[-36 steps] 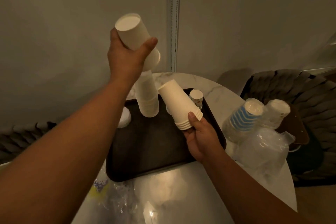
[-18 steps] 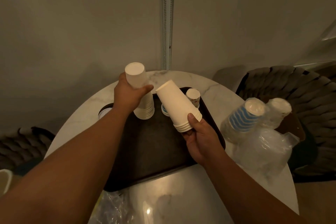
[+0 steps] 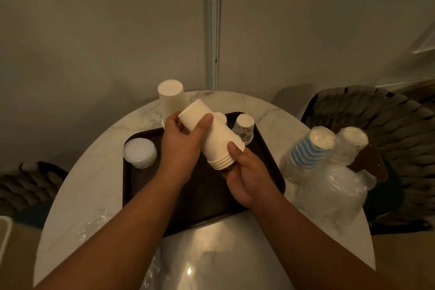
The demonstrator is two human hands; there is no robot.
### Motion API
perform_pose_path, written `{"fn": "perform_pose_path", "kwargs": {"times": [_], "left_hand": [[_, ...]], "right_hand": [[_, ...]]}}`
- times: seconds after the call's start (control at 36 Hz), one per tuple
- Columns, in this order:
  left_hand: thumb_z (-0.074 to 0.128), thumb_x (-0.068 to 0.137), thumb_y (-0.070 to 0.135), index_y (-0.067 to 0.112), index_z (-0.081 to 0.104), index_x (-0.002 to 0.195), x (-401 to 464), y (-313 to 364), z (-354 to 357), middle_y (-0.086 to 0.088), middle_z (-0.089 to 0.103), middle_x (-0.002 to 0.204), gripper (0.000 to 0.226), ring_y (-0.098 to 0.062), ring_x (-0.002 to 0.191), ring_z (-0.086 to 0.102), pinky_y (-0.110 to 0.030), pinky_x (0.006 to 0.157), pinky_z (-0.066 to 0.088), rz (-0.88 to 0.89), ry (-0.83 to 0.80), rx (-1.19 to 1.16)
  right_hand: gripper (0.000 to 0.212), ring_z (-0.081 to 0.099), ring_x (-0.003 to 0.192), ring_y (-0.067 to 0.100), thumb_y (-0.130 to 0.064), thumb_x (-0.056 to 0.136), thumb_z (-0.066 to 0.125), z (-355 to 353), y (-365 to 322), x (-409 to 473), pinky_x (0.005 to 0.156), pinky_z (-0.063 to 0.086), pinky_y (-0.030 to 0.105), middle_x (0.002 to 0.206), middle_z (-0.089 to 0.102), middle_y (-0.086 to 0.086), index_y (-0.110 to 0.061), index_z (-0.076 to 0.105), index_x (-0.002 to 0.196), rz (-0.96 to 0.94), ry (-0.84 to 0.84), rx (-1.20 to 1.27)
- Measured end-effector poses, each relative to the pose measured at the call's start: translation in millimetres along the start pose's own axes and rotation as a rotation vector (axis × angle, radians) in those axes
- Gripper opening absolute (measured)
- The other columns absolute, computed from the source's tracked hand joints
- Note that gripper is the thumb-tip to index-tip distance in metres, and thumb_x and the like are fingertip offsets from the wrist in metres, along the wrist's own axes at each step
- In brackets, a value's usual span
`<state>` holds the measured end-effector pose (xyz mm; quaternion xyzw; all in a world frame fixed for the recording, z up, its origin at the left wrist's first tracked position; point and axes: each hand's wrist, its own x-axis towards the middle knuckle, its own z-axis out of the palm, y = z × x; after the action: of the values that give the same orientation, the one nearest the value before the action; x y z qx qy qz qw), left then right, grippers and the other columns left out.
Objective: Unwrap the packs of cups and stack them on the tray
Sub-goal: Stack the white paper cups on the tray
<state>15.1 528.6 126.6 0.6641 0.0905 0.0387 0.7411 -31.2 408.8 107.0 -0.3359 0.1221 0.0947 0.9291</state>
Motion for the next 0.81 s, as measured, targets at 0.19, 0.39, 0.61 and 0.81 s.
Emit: {"fn": "perform_pose_path", "kwargs": {"times": [0.19,0.39,0.61,0.81], "left_hand": [[0.082,0.075,0.025,0.005,0.058,0.122,7,2,8,-0.016,0.068,0.115,0.057,-0.031,0.106,0.067,-0.048,0.088,0.057,-0.126,0.011,-0.223],[0.086,0.062,0.045,0.011,0.061,0.116,6,7,14,-0.01,0.071,0.107,0.068,-0.024,0.096,0.07,-0.051,0.086,0.057,-0.138,0.099,-0.173],[0.083,0.068,0.046,0.016,0.06,0.106,21,36,17,-0.005,0.07,0.101,0.054,-0.018,0.088,0.069,-0.041,0.079,0.06,-0.141,0.208,-0.152],[0.082,0.073,0.045,0.023,0.048,0.111,62,103,-3,0.01,0.062,0.102,0.055,-0.005,0.09,0.064,-0.022,0.076,0.055,0.343,0.244,0.151]], "right_hand": [[0.043,0.065,0.107,0.024,-0.016,0.08,0.057,6,1,-6,0.095,0.05,0.039,0.119,0.068,0.011,-0.011,0.057,0.123,0.003,-0.031,-0.009],[0.049,0.065,0.108,0.024,-0.016,0.081,0.058,7,-2,-8,0.092,0.053,0.036,0.125,0.065,0.014,-0.008,0.054,0.129,-0.036,-0.015,-0.087],[0.041,0.065,0.108,0.018,-0.014,0.08,0.059,4,-7,-6,0.086,0.055,0.027,0.116,0.07,0.004,-0.014,0.058,0.121,-0.154,-0.04,-0.215],[0.04,0.068,0.103,0.021,-0.014,0.072,0.064,-12,-7,-5,0.078,0.059,0.03,0.109,0.072,0.003,-0.016,0.061,0.112,-0.125,0.076,-0.077]]}}
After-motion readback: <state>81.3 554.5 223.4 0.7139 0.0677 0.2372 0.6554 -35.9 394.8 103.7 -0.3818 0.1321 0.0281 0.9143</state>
